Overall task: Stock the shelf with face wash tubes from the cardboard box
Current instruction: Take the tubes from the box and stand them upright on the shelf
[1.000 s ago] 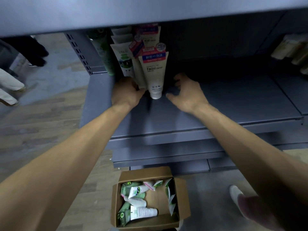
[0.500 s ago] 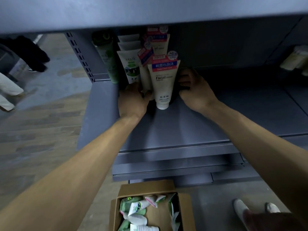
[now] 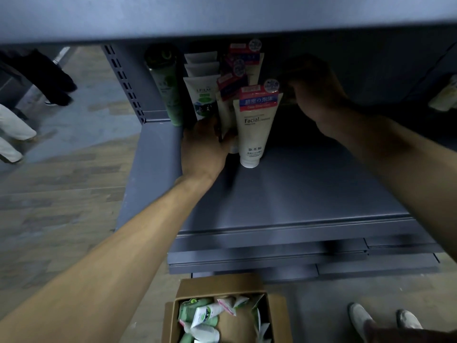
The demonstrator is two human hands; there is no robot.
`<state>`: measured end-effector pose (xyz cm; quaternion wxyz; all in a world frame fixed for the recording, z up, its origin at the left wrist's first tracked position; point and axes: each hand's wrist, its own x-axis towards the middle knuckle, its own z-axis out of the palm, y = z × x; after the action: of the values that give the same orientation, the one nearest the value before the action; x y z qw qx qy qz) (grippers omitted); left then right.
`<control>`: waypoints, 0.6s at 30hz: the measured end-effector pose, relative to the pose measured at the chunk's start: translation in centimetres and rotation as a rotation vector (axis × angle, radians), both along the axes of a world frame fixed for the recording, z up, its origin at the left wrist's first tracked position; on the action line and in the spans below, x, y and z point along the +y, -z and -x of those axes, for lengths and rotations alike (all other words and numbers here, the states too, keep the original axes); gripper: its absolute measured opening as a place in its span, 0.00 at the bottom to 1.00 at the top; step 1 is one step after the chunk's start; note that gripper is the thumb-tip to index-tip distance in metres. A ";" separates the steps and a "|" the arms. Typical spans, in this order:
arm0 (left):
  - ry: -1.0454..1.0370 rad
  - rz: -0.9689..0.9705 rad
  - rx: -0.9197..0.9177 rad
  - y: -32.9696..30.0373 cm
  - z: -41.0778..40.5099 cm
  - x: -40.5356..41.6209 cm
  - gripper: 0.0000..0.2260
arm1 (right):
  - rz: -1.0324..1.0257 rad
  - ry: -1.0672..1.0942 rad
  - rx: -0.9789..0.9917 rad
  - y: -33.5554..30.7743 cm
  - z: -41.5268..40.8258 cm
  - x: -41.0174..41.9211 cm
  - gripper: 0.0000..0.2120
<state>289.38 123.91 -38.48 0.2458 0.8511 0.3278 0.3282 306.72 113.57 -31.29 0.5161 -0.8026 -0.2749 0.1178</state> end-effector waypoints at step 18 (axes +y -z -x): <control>0.022 0.070 0.070 -0.5 -0.5 1.1 0.12 | 0.006 -0.482 0.031 2.2 3.3 -3.1 0.17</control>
<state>289.85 124.97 -37.96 0.2674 0.8565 0.3384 0.2836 303.46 110.47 -33.48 0.4747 -0.7135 -0.4502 0.2507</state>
